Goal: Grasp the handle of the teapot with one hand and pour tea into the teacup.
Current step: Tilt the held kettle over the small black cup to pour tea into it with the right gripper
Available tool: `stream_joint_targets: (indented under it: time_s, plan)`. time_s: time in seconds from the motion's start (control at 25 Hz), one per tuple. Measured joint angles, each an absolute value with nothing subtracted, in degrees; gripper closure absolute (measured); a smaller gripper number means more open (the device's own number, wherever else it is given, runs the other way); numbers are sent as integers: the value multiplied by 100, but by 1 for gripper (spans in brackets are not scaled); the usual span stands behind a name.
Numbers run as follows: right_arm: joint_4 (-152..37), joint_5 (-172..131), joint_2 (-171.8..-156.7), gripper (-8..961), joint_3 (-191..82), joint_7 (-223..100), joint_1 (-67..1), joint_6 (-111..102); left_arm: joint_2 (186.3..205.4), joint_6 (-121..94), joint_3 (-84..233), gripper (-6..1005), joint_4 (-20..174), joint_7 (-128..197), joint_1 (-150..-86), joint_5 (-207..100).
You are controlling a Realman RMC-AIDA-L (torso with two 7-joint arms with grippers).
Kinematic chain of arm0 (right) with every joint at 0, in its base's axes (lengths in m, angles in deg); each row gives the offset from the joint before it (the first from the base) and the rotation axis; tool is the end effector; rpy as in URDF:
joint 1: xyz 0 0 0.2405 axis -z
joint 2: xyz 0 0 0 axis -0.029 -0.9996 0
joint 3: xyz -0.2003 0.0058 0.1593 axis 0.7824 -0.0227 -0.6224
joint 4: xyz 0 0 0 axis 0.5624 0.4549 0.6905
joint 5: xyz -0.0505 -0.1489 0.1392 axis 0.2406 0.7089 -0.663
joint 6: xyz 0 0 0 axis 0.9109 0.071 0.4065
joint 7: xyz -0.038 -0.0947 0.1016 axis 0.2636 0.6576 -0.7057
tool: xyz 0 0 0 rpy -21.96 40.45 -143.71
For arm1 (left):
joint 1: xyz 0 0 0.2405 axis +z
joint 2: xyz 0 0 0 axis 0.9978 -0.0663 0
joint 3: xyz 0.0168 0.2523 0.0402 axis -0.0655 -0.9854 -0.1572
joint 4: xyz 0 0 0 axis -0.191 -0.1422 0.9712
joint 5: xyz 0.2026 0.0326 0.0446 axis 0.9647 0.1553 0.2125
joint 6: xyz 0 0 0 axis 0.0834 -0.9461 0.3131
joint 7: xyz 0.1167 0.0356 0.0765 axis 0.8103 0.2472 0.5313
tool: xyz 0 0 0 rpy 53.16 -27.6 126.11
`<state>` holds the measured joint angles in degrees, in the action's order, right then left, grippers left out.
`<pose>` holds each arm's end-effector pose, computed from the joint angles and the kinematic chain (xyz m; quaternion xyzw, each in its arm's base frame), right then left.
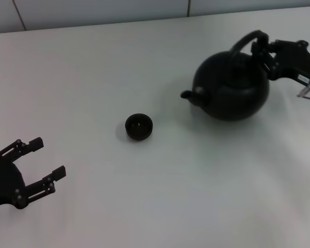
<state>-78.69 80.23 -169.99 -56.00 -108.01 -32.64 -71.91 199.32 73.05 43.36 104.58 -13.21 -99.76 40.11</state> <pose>0.3259 0.3488 0.0316 -0.8427 0.1975 0.2710 0.4211 -0.3349 0.2348 0.0008 -0.9150 -0.1455 -0.2861 0.2446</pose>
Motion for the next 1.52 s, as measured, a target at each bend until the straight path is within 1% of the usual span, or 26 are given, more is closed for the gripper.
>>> stream_joint_targets:
  time_s: [0.12,0.16,0.2,0.36,0.72,1.04,1.52]
  plan:
    - [-7831,8043,-17028,874,-5504,-10888,-3499,-7036,19937,7305,4336,184,10456,-1320,-9977,4011]
    - [-7790,8046,-17032,874,-5331,-10990,-3679,-6872,19937,7307,4335,184,10455,-1320,-9978,4011]
    - [-7790,8046,-17032,874,-5331,-10990,-3679,-6872,19937,7307,4335,184,10455,-1320,-9978,4011]
    - [-7676,8041,-17040,874,-5092,-11072,-4023,-6643,19937,7314,4325,185,10447,-1318,-9981,4012]
    - [-7660,8040,-17042,874,-4995,-10997,-4114,-6607,19934,7322,4317,185,10445,-1318,-9982,4012]
    - [-7655,7930,-17042,875,-4995,-10125,-4126,-6745,19933,7322,4327,185,10432,-1311,-9982,4012]
    - [-7653,7881,-17042,875,-4851,-9163,-4343,-6790,19917,7321,4335,185,10375,-1309,-9982,4012]
